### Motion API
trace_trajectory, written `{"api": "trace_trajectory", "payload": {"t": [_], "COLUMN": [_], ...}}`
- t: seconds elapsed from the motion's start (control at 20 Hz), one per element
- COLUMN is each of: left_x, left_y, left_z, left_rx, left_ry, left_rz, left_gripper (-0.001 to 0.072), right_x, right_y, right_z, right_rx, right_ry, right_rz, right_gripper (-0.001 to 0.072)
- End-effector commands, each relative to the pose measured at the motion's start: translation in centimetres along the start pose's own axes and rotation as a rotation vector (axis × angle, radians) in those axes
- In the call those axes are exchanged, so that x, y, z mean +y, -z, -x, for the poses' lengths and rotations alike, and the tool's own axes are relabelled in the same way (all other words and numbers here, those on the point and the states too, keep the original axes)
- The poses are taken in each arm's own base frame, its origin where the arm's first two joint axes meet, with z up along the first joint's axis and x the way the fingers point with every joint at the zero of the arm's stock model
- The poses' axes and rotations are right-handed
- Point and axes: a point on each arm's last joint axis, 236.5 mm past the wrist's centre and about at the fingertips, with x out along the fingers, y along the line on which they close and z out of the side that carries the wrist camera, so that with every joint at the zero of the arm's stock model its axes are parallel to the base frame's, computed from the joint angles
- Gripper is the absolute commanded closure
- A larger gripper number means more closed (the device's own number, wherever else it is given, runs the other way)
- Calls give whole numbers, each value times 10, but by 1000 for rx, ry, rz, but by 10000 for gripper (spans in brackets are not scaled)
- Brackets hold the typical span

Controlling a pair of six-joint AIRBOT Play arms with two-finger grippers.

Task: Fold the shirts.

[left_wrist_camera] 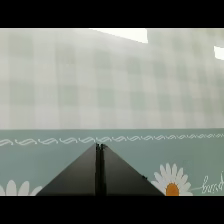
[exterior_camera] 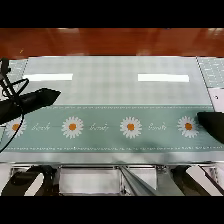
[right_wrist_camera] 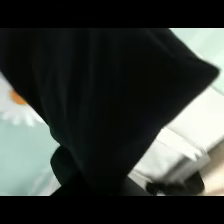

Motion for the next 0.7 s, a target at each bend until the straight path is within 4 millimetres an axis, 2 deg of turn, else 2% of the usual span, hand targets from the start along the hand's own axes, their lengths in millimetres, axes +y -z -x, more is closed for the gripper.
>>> {"api": "trace_trajectory", "payload": {"t": [0.0, 0.1, 0.2, 0.25, 0.3, 0.35, 0.55, 0.6, 0.65], "left_x": [1, 1, 2, 2, 2, 3, 8, 5, 1], "left_y": [-7, -8, -9, -10, -12, -14, -41, -51, -62], "left_z": [0, 0, 0, 0, 0, -1, -6, -7, -9], "left_rx": [-28, -33, -37, -42, -49, -60, -137, -143, -150], "left_ry": [-4, -6, -6, -7, -8, -11, -31, -30, -27], "left_rz": [-1, -20, -20, -20, -20, -19, -39, -43, -66], "left_gripper": [677, 677, 677, 677, 677, 677, 677, 677, 677], "right_x": [-51, -63, -70, -72, -72, -70, -48, -36, -14], "right_y": [55, 73, 83, 84, 83, 83, 67, 54, 37], "right_z": [-33, -43, -48, -49, -49, -49, -49, -44, -38], "right_rx": [139, 188, 211, 216, 210, 208, 148, 98, 34], "right_ry": [152, 212, 247, 256, 258, 249, 163, 119, 42], "right_rz": [-129, -145, -157, -164, -181, -180, -146, -120, -85], "right_gripper": [684, 684, 682, 575, 323, 297, 312, 372, 542]}}
